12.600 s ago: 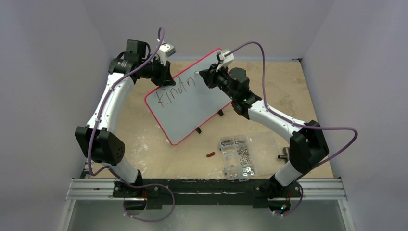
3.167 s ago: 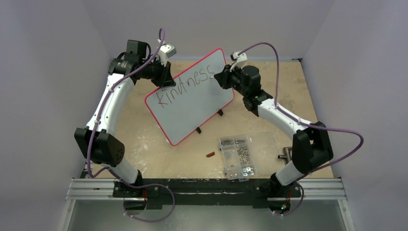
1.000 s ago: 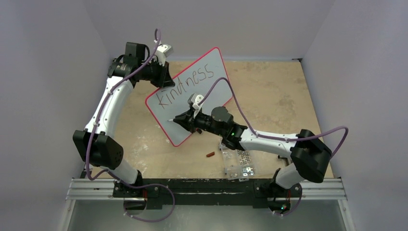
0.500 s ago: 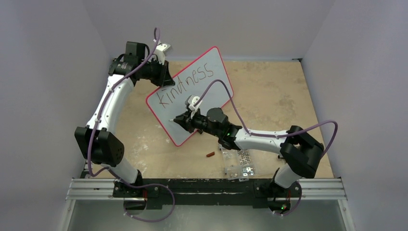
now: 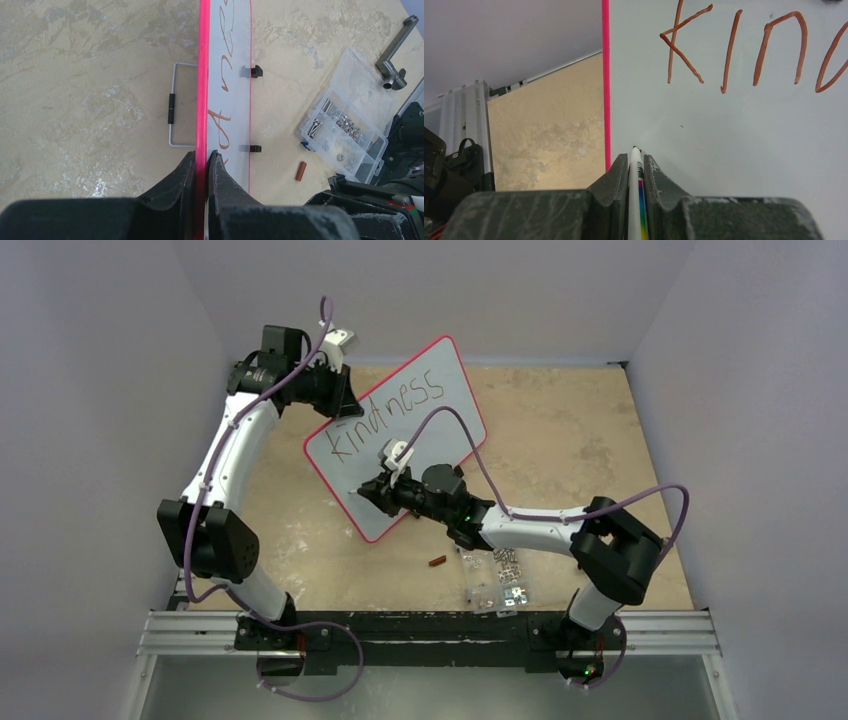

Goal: Write a sentence on the whiteboard

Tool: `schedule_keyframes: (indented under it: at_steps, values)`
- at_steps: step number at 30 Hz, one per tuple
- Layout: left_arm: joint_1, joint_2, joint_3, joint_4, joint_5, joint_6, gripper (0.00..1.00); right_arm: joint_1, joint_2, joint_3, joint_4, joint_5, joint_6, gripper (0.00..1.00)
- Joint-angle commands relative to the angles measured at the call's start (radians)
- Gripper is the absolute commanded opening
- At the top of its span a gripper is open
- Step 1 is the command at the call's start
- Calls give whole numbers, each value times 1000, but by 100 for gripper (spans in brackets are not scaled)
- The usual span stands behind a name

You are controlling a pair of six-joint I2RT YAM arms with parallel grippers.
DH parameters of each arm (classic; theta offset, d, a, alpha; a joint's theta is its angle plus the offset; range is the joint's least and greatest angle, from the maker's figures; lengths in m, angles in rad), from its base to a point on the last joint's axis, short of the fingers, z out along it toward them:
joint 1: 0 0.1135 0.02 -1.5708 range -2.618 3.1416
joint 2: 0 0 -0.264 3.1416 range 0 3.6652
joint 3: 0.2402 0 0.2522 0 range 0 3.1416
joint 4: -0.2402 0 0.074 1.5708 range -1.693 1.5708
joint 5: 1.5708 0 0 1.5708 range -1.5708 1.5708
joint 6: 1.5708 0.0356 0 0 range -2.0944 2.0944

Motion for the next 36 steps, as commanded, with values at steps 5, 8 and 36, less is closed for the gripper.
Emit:
schedule_keyframes:
  at_steps: [5, 8, 36]
  values:
    - [-7, 30, 5, -45, -111, 42, 0, -10, 3, 50, 15, 97, -15, 0]
    - [-9, 27, 4, -47, -111, 42, 0, -15, 1, 51, 6, 127, -11, 0]
    - [-15, 18, 6, -49, -121, 46, 0, -18, -65, -70, -23, 141, 63, 0]
